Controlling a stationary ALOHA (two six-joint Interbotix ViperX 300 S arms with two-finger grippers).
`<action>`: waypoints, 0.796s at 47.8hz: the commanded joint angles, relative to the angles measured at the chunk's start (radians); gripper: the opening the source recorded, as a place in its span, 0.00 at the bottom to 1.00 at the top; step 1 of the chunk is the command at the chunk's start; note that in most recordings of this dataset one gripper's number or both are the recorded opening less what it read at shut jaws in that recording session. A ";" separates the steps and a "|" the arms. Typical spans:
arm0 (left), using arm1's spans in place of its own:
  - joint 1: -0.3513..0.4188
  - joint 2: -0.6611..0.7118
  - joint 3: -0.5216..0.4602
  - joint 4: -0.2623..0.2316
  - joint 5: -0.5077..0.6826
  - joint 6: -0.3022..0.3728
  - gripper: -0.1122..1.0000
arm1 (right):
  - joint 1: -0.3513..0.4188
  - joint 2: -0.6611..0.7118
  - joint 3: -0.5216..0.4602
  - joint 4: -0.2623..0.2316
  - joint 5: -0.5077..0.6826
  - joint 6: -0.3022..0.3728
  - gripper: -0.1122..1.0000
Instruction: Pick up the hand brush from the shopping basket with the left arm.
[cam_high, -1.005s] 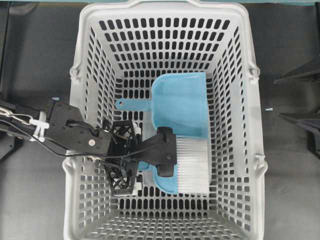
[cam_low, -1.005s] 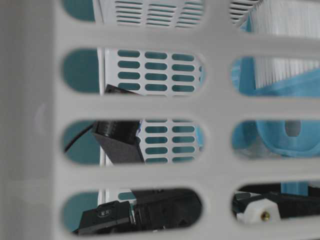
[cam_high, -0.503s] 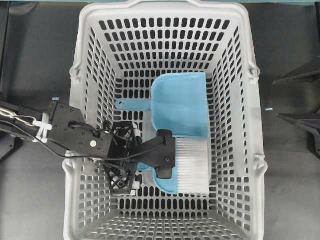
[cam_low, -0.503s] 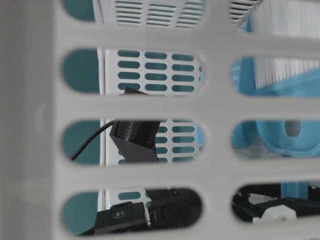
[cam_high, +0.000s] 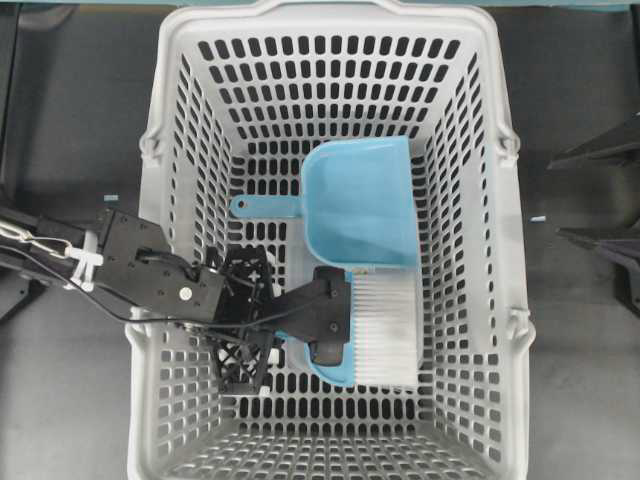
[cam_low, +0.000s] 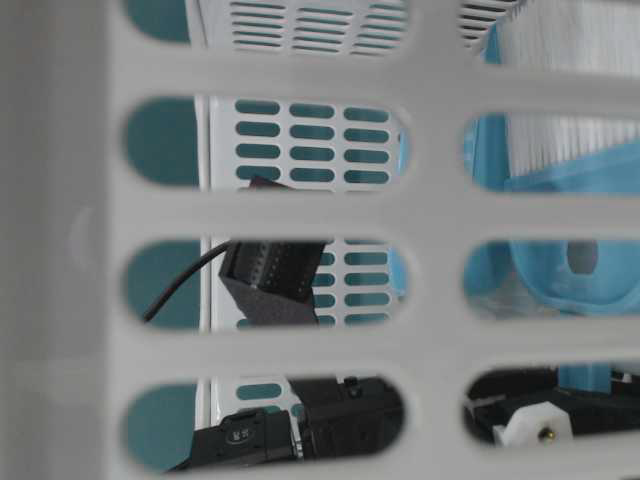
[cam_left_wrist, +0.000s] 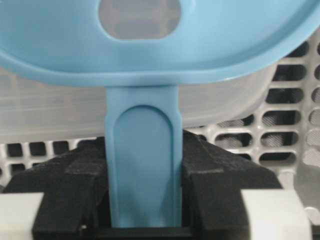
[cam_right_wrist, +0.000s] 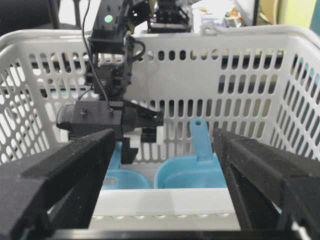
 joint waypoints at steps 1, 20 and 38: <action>-0.002 -0.021 -0.021 0.003 -0.003 0.002 0.31 | 0.002 0.006 -0.008 0.003 -0.008 0.000 0.79; 0.003 -0.161 -0.193 0.003 0.204 0.000 0.31 | 0.002 0.006 -0.006 0.003 -0.008 0.000 0.79; 0.008 -0.273 -0.462 0.005 0.580 0.000 0.31 | 0.002 0.003 -0.008 0.003 -0.009 0.000 0.79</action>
